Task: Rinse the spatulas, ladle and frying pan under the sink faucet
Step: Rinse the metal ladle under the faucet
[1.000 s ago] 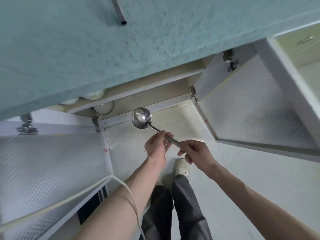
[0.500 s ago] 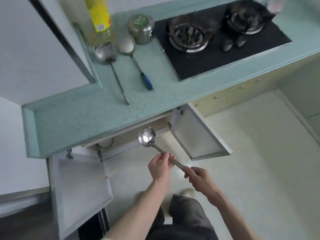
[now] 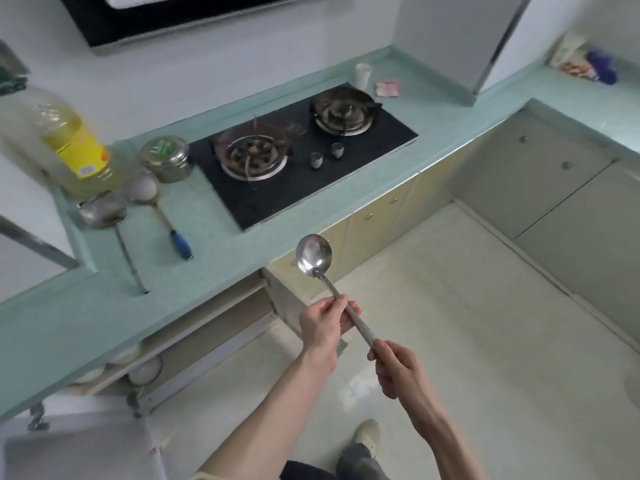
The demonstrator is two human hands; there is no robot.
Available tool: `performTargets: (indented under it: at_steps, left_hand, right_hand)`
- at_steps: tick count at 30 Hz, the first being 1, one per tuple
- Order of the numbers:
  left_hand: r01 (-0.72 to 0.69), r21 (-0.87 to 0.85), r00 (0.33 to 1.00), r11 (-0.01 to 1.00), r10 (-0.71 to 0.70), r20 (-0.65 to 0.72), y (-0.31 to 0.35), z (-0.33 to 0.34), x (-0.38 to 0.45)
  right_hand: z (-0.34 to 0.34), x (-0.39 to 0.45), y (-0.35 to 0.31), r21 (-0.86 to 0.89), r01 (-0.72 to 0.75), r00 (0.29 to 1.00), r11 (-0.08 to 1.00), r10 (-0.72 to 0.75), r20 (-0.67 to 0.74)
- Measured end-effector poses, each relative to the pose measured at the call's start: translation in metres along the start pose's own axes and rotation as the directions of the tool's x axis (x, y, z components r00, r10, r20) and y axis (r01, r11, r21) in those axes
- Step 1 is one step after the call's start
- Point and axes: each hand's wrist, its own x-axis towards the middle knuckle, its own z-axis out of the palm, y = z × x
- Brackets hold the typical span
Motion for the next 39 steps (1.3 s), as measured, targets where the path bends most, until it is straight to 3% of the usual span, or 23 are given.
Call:
performTargets:
  at_steps: [9,18,39]
  left_hand:
    - [0.027,0.061,0.984,0.998,-0.037,0.173,-0.046,0.181,0.009]
    - [0.023,0.13,0.95,0.991,-0.062,0.304,-0.06,0.315,0.025]
    - [0.018,0.354,0.806,0.935,-0.223,0.548,-0.063,0.676,0.171]
  right_hand:
    - [-0.159,0.019,-0.027,0.113,0.079,0.979,0.99,-0.055,-0.198]
    - [-0.252,0.048,-0.054,0.219,0.182,0.915,0.958,-0.084,-0.395]
    - [-0.503,0.229,-0.189,0.276,0.276,0.758,0.921,-0.032,-0.652]
